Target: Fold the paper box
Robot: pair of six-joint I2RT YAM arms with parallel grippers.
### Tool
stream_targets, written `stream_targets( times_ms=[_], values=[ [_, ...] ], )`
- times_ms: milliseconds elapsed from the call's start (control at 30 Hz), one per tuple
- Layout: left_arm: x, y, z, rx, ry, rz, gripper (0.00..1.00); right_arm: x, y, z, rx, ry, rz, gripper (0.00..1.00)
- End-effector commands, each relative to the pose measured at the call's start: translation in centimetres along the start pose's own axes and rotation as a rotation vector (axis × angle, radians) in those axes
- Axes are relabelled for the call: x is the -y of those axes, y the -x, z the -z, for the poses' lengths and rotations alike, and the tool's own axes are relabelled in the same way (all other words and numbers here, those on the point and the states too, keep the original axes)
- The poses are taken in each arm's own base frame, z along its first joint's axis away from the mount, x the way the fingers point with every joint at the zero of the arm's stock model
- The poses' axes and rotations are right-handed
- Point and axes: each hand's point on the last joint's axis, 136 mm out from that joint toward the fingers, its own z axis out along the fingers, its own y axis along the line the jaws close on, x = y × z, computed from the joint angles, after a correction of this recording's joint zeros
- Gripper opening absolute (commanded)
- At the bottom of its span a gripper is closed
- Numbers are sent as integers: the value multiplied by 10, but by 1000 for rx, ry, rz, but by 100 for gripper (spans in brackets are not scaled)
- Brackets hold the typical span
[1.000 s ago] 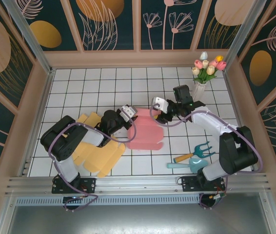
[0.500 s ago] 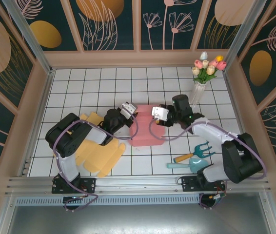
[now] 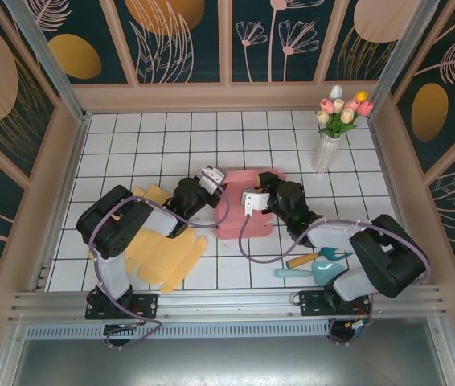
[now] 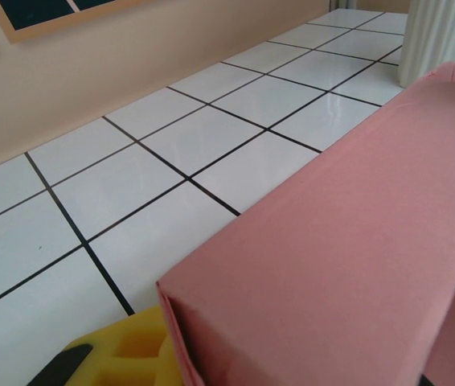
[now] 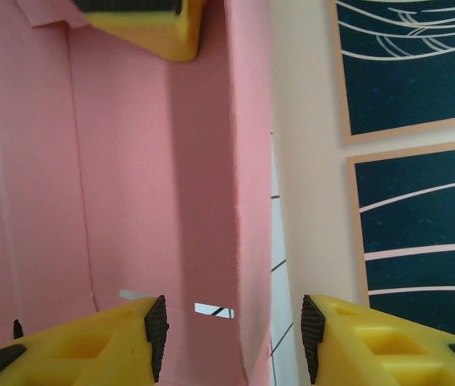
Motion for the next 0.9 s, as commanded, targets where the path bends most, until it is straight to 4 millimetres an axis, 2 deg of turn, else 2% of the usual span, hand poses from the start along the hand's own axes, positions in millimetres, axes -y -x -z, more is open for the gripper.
stream_targets(
  times_ms=[0,100,367,633,867],
  values=[
    [-3,-25,-5,-86,22,-17,12,36,16,11,58,-127,-22,52],
    [-3,-26,-4,-85,21,-15,12,37,11,6,32,-128,-20,52],
    [-2,-28,-5,-90,19,-20,12,17,1,-11,7,-110,-42,52],
    [-2,-30,-6,-98,16,-20,12,21,-16,-21,-64,-210,-4,51],
    [-2,-28,-9,-107,15,-2,12,18,-26,-17,-102,-276,33,24]
  ],
)
